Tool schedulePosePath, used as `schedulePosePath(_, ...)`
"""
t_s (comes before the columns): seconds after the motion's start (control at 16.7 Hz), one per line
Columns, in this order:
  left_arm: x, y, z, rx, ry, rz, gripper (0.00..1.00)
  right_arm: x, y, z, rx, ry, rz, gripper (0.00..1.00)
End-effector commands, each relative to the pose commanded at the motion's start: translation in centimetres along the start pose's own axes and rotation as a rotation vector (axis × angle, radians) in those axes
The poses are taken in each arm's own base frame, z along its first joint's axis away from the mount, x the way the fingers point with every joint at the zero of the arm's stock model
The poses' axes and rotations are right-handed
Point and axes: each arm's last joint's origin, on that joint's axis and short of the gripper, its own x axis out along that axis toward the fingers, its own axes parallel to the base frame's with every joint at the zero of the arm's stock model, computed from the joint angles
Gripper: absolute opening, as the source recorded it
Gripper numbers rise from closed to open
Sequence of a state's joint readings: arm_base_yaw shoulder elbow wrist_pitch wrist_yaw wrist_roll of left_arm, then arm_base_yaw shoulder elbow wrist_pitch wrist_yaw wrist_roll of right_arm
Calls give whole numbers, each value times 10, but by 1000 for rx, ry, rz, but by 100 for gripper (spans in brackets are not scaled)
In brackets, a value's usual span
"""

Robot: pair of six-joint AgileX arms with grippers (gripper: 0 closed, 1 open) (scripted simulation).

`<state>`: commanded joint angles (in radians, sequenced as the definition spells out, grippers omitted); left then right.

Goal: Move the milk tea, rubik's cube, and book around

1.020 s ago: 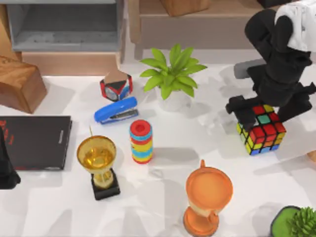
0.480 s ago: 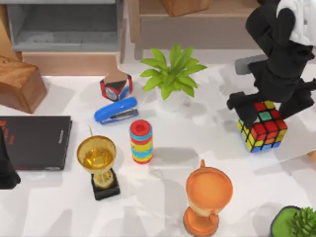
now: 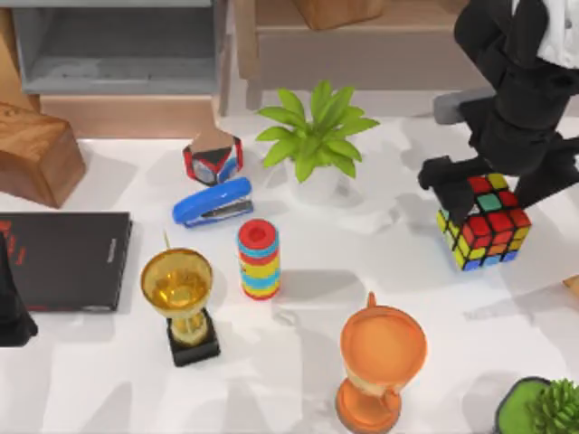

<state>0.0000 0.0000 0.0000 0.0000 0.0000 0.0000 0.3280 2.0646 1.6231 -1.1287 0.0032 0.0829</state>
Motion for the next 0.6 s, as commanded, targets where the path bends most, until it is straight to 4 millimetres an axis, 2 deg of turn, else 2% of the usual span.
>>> schedulePosePath(0.12, 0, 0, 0, 0, 0, 0, 100, -10, 2, 0, 4, -60, -15, 0)
schedulePosePath(0.24, 0, 0, 0, 0, 0, 0, 100, -32, 6, 0, 17, -195, -42, 0)
schedulePosePath(0.42, 0, 0, 0, 0, 0, 0, 100, -81, 16, 0, 45, -508, -82, 0)
schedulePosePath(0.6, 0, 0, 0, 0, 0, 0, 100, -142, 31, -6, 84, -910, -101, 0)
